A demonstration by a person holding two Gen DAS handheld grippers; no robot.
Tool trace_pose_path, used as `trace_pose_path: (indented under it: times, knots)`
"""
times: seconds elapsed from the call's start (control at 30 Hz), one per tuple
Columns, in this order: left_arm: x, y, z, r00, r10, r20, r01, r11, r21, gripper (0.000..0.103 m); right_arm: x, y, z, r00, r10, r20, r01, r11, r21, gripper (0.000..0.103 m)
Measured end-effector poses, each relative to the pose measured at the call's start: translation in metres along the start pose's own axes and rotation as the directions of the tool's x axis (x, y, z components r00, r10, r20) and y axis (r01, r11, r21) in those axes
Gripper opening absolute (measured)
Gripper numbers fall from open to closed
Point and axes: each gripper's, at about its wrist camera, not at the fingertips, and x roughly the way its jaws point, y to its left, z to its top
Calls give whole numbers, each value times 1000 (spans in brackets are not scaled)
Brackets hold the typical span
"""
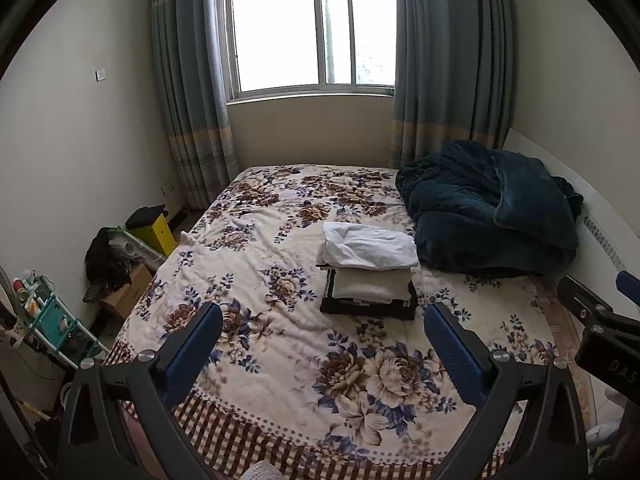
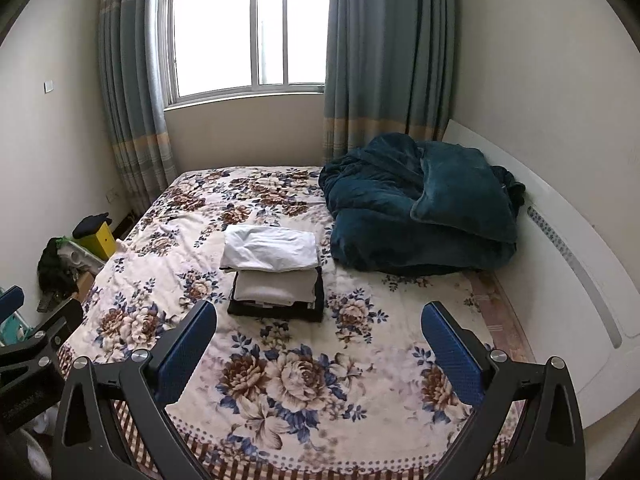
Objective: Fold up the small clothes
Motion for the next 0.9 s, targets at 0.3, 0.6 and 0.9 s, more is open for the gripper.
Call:
trace_pose_path:
  times: [0.3, 0.6, 0.9]
  knots:
    - [-6, 0, 1, 1000, 13, 13, -13, 1000, 2, 103, -1, -3, 5, 1000, 19, 5, -19, 1000, -4, 103]
    - [-14, -1, -1, 999, 28, 16, -28, 1000, -7, 103, -6, -3, 11, 999, 46, 17, -46, 999, -20, 103]
    - [-22, 2, -7, 999, 31, 5, -31, 999, -30, 103, -7, -1, 8, 998, 62, 5, -62, 998, -34, 103]
